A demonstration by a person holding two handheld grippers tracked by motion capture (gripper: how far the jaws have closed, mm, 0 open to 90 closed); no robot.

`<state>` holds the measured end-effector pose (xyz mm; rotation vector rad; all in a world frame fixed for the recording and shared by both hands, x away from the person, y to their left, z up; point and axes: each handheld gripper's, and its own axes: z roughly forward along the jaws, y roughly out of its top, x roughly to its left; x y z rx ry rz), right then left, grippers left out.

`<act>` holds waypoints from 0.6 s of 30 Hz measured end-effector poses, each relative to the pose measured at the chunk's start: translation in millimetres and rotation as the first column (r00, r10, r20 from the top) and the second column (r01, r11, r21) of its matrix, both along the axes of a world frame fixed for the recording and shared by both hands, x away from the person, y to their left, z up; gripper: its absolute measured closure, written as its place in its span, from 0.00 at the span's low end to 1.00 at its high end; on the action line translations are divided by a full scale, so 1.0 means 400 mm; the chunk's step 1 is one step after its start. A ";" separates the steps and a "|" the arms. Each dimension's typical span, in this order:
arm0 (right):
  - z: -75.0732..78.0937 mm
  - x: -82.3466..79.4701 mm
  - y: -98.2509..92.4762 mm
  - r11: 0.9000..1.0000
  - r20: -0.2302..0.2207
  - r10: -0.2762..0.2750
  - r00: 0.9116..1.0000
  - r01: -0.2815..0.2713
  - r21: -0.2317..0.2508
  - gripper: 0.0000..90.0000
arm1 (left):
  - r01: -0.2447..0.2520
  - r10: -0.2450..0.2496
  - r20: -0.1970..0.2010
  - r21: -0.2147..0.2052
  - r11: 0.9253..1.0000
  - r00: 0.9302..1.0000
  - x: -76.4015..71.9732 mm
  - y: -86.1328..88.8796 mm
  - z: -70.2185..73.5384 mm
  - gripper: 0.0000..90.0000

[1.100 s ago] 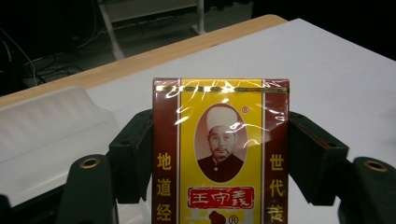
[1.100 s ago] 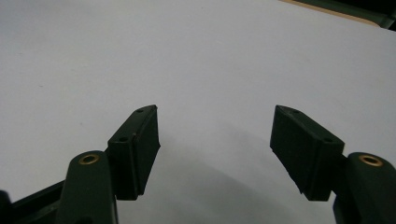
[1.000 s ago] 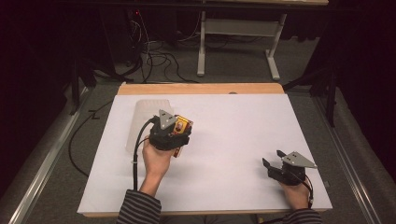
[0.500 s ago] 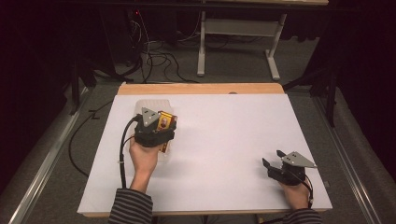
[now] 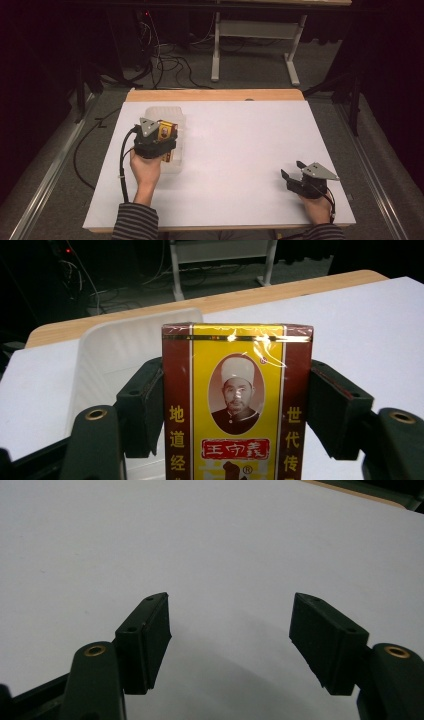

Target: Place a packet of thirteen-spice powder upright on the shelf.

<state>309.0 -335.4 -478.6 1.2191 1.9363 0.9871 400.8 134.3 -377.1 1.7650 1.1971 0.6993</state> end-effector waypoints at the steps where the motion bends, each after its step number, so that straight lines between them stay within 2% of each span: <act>1: 0.000 0.000 0.000 1.000 0.000 0.002 1.000 -0.002 -0.003 0.37 | -0.002 0.002 -0.003 -0.002 1.000 1.000 -0.001 0.004 -0.002 0.36; 6: 0.000 0.000 0.000 1.000 0.000 0.002 1.000 -0.002 -0.002 0.37 | -0.015 0.015 -0.007 0.003 1.000 1.000 -0.002 0.011 -0.011 0.36; 12: 0.000 -0.001 0.000 1.000 0.002 0.001 1.000 -0.001 0.000 0.37 | -0.024 0.024 -0.010 0.031 0.999 1.000 -0.009 0.016 -0.023 0.36; 18: 0.000 -0.001 0.003 1.000 0.001 -0.001 1.000 0.001 -0.010 0.37 | -0.024 0.024 -0.014 0.035 0.999 1.000 -0.014 0.020 -0.030 0.36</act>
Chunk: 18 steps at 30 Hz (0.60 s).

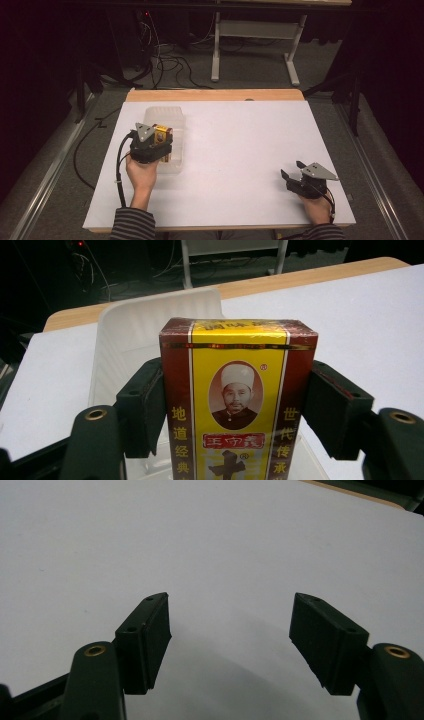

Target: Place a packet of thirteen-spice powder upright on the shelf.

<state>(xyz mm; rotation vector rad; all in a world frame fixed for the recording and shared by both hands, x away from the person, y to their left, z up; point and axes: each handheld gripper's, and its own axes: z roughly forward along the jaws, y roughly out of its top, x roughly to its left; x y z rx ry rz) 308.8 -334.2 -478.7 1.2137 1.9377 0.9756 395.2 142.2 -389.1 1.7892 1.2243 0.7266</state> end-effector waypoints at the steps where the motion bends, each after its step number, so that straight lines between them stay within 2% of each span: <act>1: 0.000 0.000 0.000 1.000 0.000 0.000 1.000 0.000 0.000 0.37 | 0.000 0.000 0.000 0.000 1.000 1.000 0.000 0.000 0.000 0.36; 3: 0.000 0.000 0.001 1.000 0.003 0.003 1.000 -0.003 -0.010 0.37 | 0.001 -0.001 0.005 0.003 1.000 1.000 -0.004 -0.001 -0.002 0.36; 18: 0.000 0.000 0.000 1.000 0.005 0.005 1.000 -0.005 -0.003 0.37 | 0.009 -0.009 -0.007 0.021 1.000 1.000 -0.017 -0.006 -0.019 0.36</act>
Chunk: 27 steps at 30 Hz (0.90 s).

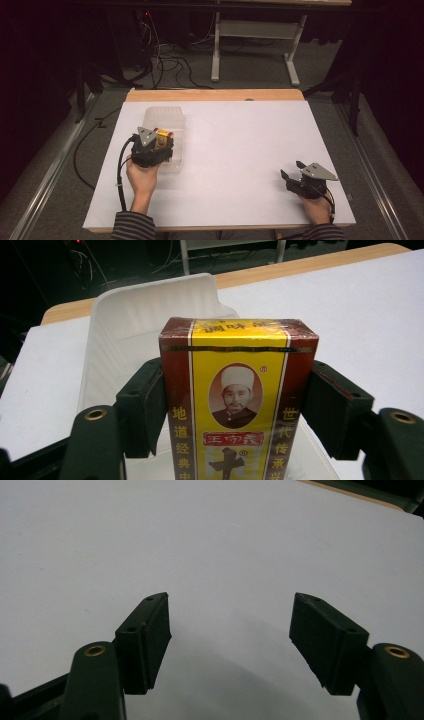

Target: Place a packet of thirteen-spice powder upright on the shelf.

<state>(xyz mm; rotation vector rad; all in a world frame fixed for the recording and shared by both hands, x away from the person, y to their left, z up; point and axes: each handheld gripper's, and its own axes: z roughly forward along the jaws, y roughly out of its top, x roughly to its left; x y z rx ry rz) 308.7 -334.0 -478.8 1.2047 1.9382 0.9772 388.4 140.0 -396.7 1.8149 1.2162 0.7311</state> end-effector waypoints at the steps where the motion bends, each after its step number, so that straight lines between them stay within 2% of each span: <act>1: 0.000 0.000 0.000 1.000 0.000 0.000 1.000 0.000 0.000 0.37 | 0.001 -0.001 -0.001 -0.001 1.000 1.000 -0.001 0.000 -0.001 0.36; 9: 0.000 0.000 0.001 1.000 -0.004 -0.001 1.000 0.001 -0.003 0.37 | 0.005 -0.005 -0.004 0.003 1.000 1.000 -0.009 0.000 -0.012 0.36; 15: 0.000 0.000 0.000 1.000 0.001 0.000 1.000 0.000 -0.001 0.37 | 0.005 -0.004 -0.022 0.010 1.000 1.000 -0.011 -0.001 -0.029 0.36; 23: 0.000 -0.001 0.001 1.000 0.000 -0.001 1.000 0.001 0.001 0.37 | -0.001 0.001 -0.023 0.009 1.000 1.000 -0.020 0.003 -0.038 0.35; 27: 0.000 -0.001 0.000 1.000 -0.002 0.001 1.000 -0.001 -0.003 0.37 | 0.001 -0.001 -0.012 0.012 1.000 1.000 -0.031 0.004 -0.037 0.35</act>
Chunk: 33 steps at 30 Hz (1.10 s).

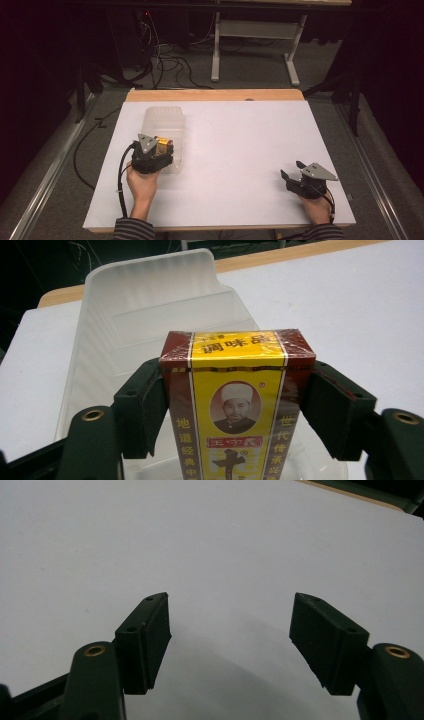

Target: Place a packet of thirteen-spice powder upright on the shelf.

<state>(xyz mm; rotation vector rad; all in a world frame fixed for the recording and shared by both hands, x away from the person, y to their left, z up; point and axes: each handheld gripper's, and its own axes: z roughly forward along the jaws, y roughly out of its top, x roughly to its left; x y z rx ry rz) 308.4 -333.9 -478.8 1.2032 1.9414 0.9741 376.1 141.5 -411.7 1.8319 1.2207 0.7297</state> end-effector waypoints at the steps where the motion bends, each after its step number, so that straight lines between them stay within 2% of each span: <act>1: 0.000 0.000 0.000 1.000 -0.001 0.000 1.000 0.000 0.000 0.37 | 0.000 0.000 0.000 0.000 1.000 1.000 0.000 0.000 0.000 0.35; 6: 0.000 0.001 0.001 1.000 -0.001 0.002 1.000 -0.002 -0.005 0.37 | -0.002 0.002 0.000 0.002 1.000 1.000 -0.010 0.005 -0.003 0.35; 12: 0.000 0.001 0.000 1.000 0.000 0.002 1.000 -0.002 -0.003 0.37 | 0.003 -0.003 -0.010 0.027 1.000 1.000 -0.019 0.005 -0.004 0.33; 27: 0.000 0.000 -0.001 1.000 0.006 0.002 1.000 -0.002 0.000 0.37 | 0.008 -0.008 -0.009 0.008 1.000 1.000 -0.032 0.009 0.009 0.26; 30: 0.000 0.000 -0.001 1.000 0.007 0.001 1.000 -0.001 -0.001 0.37 | 0.010 -0.010 -0.004 0.016 1.000 1.000 -0.033 0.006 0.013 0.25; 33: 0.000 0.000 -0.001 1.000 0.007 0.001 1.000 -0.001 -0.001 0.37 | 0.010 -0.010 0.011 0.001 1.000 1.000 -0.036 0.009 0.025 0.25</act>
